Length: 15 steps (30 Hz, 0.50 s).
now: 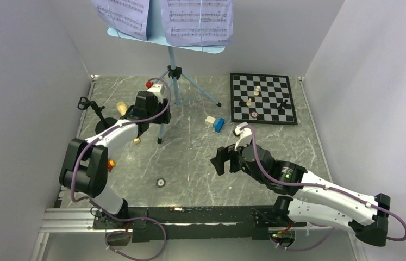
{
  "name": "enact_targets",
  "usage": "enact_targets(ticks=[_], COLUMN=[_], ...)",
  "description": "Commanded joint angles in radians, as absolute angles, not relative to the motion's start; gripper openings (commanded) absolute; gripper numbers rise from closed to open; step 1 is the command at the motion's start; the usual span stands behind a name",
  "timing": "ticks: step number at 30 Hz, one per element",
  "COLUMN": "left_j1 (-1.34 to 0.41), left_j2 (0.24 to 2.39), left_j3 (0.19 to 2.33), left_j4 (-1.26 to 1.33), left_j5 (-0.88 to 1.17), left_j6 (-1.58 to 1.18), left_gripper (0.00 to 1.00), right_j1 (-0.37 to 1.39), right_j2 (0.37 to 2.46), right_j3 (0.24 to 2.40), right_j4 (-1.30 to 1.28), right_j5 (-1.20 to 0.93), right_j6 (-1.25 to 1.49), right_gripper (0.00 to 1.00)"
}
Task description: Pack up the instrument practice props
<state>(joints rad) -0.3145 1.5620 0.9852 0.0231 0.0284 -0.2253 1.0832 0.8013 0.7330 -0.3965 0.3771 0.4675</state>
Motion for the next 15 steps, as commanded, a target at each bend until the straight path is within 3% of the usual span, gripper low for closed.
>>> enact_targets(ticks=[1,15], left_j1=[-0.319,-0.403], left_j2=[1.596,1.560], left_j3=[1.062,1.006], left_j4=[-0.057,-0.044], left_j5=[0.040,0.004], left_j6=[-0.208,-0.181], left_gripper=[0.56,0.03], right_j1=[1.086,1.086], right_j2=[0.802,0.757], right_j3=[0.774,0.748], right_j4=[-0.388,-0.394], right_j5=[0.395,0.399], right_j6=[0.471,0.489], right_gripper=[1.00,1.00])
